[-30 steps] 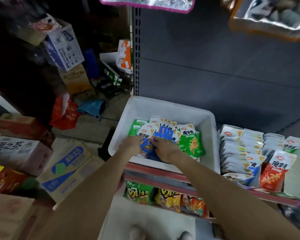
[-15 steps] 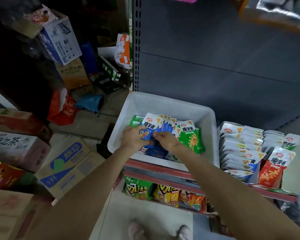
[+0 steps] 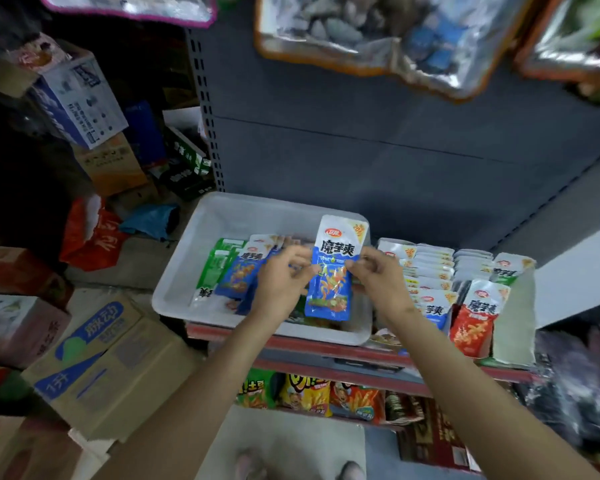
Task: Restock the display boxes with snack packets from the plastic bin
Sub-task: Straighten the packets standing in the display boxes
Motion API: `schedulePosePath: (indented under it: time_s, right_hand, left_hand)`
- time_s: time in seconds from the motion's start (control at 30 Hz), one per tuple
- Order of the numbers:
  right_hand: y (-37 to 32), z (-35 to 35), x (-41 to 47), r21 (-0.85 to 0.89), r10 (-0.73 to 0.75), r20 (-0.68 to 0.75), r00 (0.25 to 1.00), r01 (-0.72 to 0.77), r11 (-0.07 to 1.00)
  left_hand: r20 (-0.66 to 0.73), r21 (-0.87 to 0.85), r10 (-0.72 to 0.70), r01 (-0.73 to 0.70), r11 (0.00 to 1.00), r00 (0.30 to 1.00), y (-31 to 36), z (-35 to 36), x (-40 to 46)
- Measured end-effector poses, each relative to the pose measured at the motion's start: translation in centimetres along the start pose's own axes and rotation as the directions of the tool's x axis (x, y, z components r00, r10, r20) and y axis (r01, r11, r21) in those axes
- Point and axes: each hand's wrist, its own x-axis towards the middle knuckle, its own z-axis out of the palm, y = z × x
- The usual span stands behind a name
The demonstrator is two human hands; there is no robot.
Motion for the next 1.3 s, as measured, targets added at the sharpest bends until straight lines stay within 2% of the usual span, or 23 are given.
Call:
schedulePosePath:
  time_s: [0.13,0.27,0.43,0.63,0.77,0.87,1.0,1.1,1.2,1.3]
  right_hand:
    - [-0.5,-7.7,-0.7,-0.062,-0.135,-0.105,0.985,0.129,0.99]
    - [-0.8,-14.4,-0.3,-0.18,-0.25,-0.158,0.955,0.221,0.958]
    - [0.9,-18.8,1.4,-0.197,-0.22,-0.19,0.957,0.183,0.963]
    - [1.8,-19.8,3.0,-0.284,-0.235,-0.173,0.957,0.18,0.942]
    - [1.4,-20.2,3.3,-0.27,-0.264,-0.154,0.952,0.217,0.938]
    - [1.7,-20.4,3.5,-0.279,-0.248,-0.108,0.963,0.21,0.937]
    - [3.2,-20.4,3.7,-0.497,-0.107,0.055,0.993,0.12,0.859]
    - [3.3,-20.3,3.9,-0.593,-0.099,0.106,0.989,0.143,0.792]
    - [3.1,-20.3,4.1,-0.575,-0.154,0.14,0.978,0.207,0.792]
    - [3.4,-19.8,4.2,-0.735,-0.107,0.253,0.961,0.263,0.625]
  left_hand:
    - [0.091,-0.076,0.006,0.001,0.997,0.996,3.7,6.5,0.1]
    - [0.145,-0.05,0.047,-0.04,0.998,0.988,6.4,12.4,0.7]
    - [0.099,0.135,0.046,-0.059,0.989,0.994,6.8,17.5,2.3]
    - [-0.006,0.368,0.116,-0.106,0.924,0.993,7.3,19.2,3.2]
    - [-0.062,0.38,0.153,-0.119,0.917,0.986,7.4,19.4,3.8]
    - [-0.042,0.401,0.157,-0.128,0.907,0.987,6.8,19.4,3.8]
    - [0.084,0.486,0.035,-0.072,0.871,0.996,5.9,19.4,3.6]
    - [0.072,0.478,0.144,-0.161,0.863,0.987,6.2,19.8,3.3]
    - [0.134,0.599,0.179,-0.223,0.769,0.975,6.1,19.9,3.4]
    - [0.2,0.78,0.099,-0.219,0.587,0.975,5.6,19.9,3.6]
